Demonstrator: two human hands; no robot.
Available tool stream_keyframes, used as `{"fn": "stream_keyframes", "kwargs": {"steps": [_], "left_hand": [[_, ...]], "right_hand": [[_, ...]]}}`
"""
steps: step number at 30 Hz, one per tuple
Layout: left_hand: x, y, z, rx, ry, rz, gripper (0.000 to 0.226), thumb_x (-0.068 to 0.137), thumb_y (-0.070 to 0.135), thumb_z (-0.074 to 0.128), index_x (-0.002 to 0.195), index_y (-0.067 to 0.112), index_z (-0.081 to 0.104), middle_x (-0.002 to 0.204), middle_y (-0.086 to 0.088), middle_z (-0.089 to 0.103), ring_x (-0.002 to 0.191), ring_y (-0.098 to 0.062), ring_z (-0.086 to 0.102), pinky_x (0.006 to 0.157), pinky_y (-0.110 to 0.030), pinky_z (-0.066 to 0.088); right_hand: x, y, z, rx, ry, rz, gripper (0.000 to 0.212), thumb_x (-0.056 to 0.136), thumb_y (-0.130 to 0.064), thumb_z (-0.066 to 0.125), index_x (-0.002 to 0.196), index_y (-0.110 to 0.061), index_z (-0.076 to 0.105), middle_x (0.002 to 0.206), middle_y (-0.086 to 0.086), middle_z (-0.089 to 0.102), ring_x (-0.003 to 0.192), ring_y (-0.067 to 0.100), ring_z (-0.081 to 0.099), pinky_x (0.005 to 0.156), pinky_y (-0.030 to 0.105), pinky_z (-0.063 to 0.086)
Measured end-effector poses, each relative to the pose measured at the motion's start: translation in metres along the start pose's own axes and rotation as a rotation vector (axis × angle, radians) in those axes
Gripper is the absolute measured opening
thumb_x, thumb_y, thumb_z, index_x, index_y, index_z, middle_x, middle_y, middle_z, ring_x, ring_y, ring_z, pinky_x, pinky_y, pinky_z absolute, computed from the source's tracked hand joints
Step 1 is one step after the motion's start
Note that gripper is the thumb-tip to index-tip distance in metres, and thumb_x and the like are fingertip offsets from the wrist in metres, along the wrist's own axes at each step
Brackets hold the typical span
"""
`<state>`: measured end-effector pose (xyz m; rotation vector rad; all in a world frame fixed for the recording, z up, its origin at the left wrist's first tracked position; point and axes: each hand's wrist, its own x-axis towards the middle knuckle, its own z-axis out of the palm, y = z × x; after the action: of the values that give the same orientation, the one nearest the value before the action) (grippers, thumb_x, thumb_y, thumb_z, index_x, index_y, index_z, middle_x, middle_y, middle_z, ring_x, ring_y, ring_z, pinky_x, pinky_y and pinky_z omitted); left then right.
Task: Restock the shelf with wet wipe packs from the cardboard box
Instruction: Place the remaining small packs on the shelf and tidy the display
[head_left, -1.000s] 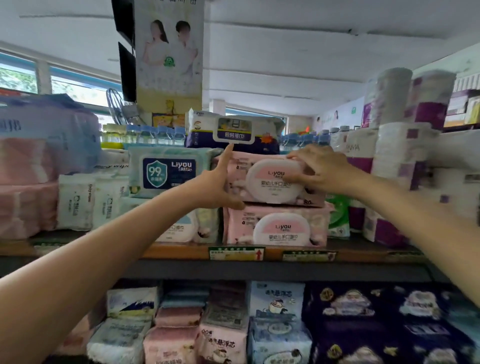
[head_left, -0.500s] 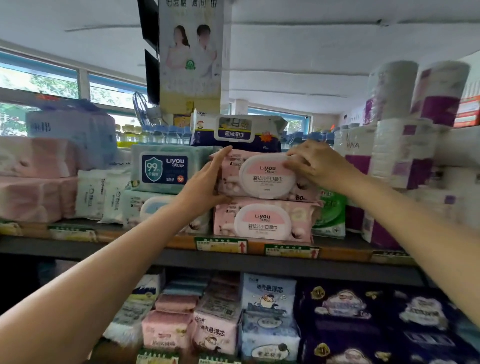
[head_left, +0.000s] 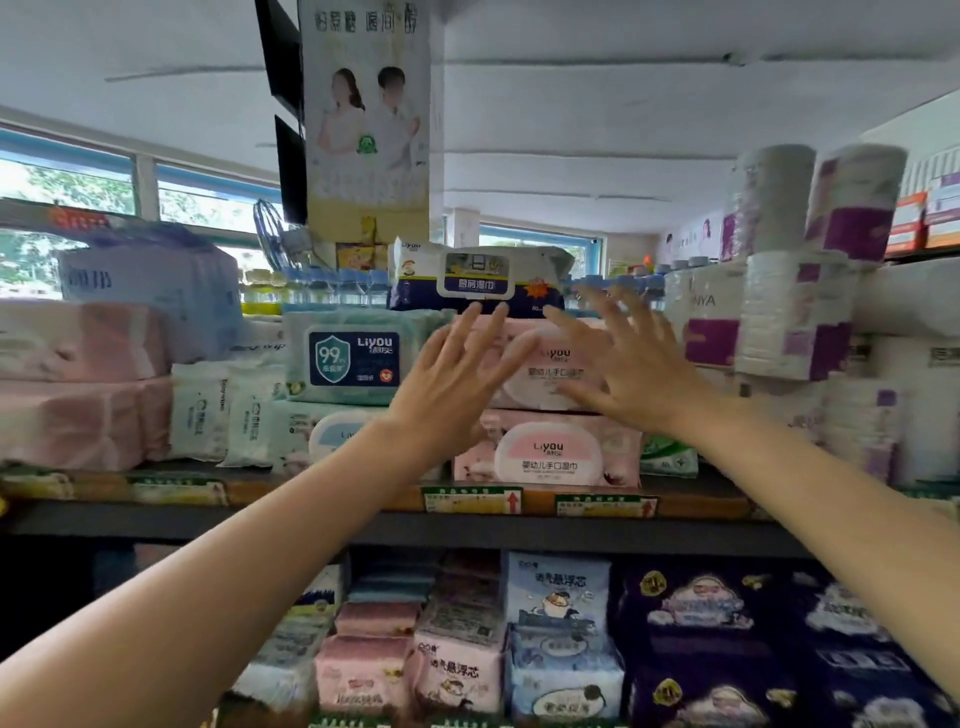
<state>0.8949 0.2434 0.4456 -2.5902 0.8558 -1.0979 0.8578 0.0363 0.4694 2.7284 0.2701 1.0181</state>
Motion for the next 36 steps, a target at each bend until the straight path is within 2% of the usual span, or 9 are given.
{"fn": "stream_keyframes", "kwargs": {"steps": [2,5,8,15,19,26,30,34,36], "left_hand": [[0.0,0.001,-0.001,-0.094,-0.051,0.03,0.093,0.089,0.029,0.054,0.143,0.03,-0.023,0.155,-0.008,-0.02,0.144,-0.031,-0.016,0.118,-0.044,0.001],[0.0,-0.016,-0.007,-0.244,0.126,0.028,0.076,0.091,0.029,0.049,0.148,0.031,0.0,0.156,-0.002,0.009,0.143,-0.024,0.01,0.117,-0.039,0.009],[0.001,-0.048,-0.011,-0.265,0.226,-0.058,0.063,0.092,0.031,0.046,0.148,0.026,0.016,0.151,0.0,0.026,0.138,-0.02,0.025,0.115,-0.039,0.013],[0.032,-0.124,-0.021,-0.238,0.114,-0.221,0.064,0.091,0.022,0.05,0.147,0.022,0.019,0.146,-0.009,0.033,0.131,-0.031,0.037,0.111,-0.049,0.027],[0.071,-0.147,-0.021,-0.086,0.013,-0.165,0.071,0.09,0.027,0.054,0.147,0.028,0.013,0.146,-0.011,0.029,0.127,-0.038,0.039,0.106,-0.053,0.032],[0.147,-0.176,-0.002,0.146,-0.116,-0.069,0.093,0.084,0.032,0.064,0.149,0.023,-0.001,0.149,-0.012,0.021,0.131,-0.034,0.035,0.109,-0.046,0.033],[0.181,-0.195,0.021,0.082,-0.296,-0.141,0.108,0.077,0.031,0.072,0.148,0.025,-0.009,0.155,-0.016,0.005,0.139,-0.037,0.025,0.113,-0.05,0.025],[0.198,-0.199,0.039,-0.045,-0.432,-0.201,0.118,0.07,0.028,0.079,0.147,0.031,-0.01,0.156,-0.014,-0.009,0.14,-0.041,0.018,0.111,-0.051,0.026],[0.202,-0.204,0.048,-0.079,-0.438,-0.218,0.122,0.067,0.026,0.081,0.147,0.032,-0.011,0.156,-0.014,-0.01,0.14,-0.041,0.02,0.112,-0.052,0.027]], "right_hand": [[0.002,-0.013,0.002,-0.036,-0.045,-0.048,0.068,0.089,-0.061,0.031,0.147,-0.037,0.004,0.155,0.001,0.011,0.142,0.029,0.01,0.114,0.052,0.008],[0.012,-0.019,-0.007,0.036,0.046,0.024,0.06,0.091,-0.06,0.022,0.142,-0.029,0.029,0.145,0.003,0.034,0.134,0.026,0.029,0.111,0.049,0.018],[0.031,-0.028,-0.02,0.102,0.099,0.035,0.047,0.096,-0.044,0.033,0.138,-0.023,0.036,0.142,0.004,0.036,0.133,0.026,0.03,0.111,0.048,0.02],[0.099,-0.046,-0.037,0.005,0.044,-0.036,0.046,0.095,-0.032,0.043,0.14,-0.023,0.034,0.142,0.007,0.033,0.131,0.03,0.029,0.108,0.048,0.026],[0.146,-0.031,-0.042,-0.052,-0.075,-0.032,0.053,0.094,-0.032,0.047,0.143,-0.026,0.026,0.143,0.009,0.028,0.127,0.033,0.034,0.104,0.047,0.031],[0.219,0.025,-0.023,-0.052,-0.279,0.028,0.078,0.087,-0.026,0.062,0.147,-0.019,0.013,0.134,0.016,0.035,0.103,0.024,0.047,0.082,0.027,0.038],[0.25,0.06,0.012,-0.028,-0.427,0.129,0.089,0.083,-0.032,0.067,0.148,-0.025,0.007,0.142,0.014,0.034,0.112,0.025,0.051,0.095,0.036,0.045],[0.265,0.073,0.033,0.38,-0.572,0.204,0.086,0.078,-0.027,0.073,0.144,-0.033,0.017,0.118,0.01,0.05,0.078,0.021,0.052,0.062,0.034,0.05],[0.269,0.069,0.045,0.449,-0.543,0.187,0.081,0.074,-0.024,0.077,0.138,-0.029,0.028,0.106,0.007,0.051,0.077,0.023,0.05,0.058,0.033,0.047]]}}
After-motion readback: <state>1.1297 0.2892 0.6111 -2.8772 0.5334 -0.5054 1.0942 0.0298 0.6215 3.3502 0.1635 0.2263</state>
